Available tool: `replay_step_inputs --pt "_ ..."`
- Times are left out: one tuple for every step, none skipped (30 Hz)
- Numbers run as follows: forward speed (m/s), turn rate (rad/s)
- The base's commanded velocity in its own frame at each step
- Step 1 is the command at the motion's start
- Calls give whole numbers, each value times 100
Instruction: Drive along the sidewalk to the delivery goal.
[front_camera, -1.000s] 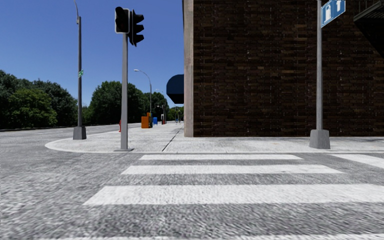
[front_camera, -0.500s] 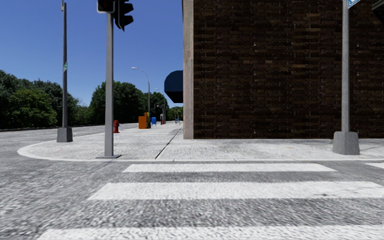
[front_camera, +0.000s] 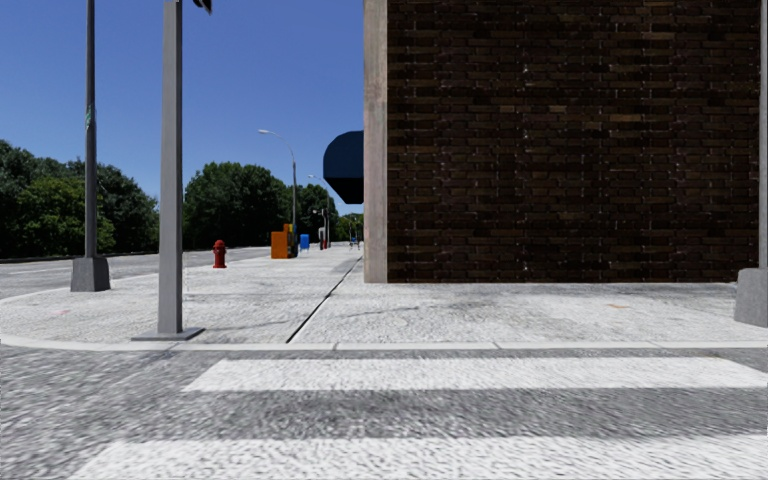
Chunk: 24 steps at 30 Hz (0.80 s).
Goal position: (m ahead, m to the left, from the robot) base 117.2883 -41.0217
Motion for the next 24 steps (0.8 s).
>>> replay_step_inputs --pt "181 0" --pt "181 0" --pt "181 0" --pt "181 0" --pt "181 0" --pt "181 0" --pt "181 0" --pt "181 0" --pt "181 0" --pt "181 0" --pt "181 0" --pt "181 0" --pt "181 0" --pt "181 0" --pt "181 0" --pt "181 0" --pt "181 0" --pt "181 0" --pt "181 0" --pt "181 0" --pt "181 0" --pt "181 0" --pt "181 0" --pt "181 0"
